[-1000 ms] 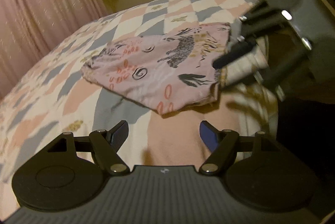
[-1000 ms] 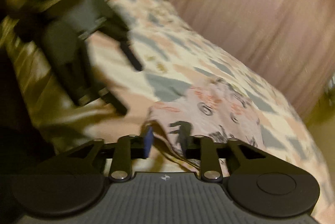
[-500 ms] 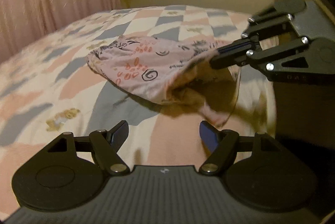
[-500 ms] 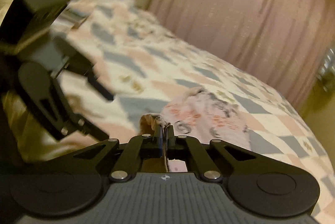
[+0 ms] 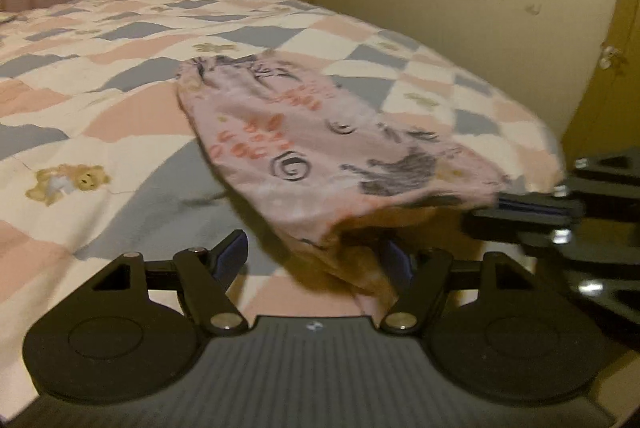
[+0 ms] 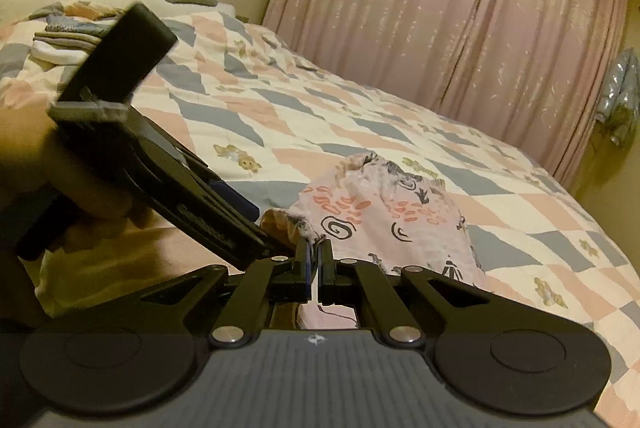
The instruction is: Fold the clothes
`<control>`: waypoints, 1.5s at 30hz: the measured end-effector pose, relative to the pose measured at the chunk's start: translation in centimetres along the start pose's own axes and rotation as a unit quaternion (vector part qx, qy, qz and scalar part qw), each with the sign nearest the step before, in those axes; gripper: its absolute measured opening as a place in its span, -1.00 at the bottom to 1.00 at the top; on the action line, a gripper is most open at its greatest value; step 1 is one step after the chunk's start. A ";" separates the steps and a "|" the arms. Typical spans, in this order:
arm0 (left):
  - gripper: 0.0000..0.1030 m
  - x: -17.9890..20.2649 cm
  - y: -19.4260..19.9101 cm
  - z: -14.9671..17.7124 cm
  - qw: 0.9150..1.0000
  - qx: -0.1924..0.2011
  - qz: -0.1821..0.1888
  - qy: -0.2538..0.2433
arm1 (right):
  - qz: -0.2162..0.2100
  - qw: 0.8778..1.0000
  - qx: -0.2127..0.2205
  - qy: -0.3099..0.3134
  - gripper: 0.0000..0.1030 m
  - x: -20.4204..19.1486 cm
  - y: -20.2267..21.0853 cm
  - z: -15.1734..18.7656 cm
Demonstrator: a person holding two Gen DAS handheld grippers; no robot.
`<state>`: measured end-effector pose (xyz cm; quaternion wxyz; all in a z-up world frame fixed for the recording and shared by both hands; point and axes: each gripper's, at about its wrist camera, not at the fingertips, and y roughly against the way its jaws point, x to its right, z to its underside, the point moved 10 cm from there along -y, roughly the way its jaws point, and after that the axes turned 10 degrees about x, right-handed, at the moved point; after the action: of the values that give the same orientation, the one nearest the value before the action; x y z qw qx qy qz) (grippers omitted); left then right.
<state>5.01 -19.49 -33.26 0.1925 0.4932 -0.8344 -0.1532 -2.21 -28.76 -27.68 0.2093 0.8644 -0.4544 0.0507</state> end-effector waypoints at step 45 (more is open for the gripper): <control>0.14 7.4 2.9 5.5 0.815 0.074 0.068 -0.571 | -0.060 0.988 -0.018 0.144 -1.00 -4.9 -0.1 2.4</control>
<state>-3.03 -24.33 -35.58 -0.3458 0.2721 -0.8346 -0.3314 -5.18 -25.96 -31.26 0.2906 0.8700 -0.3672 0.1539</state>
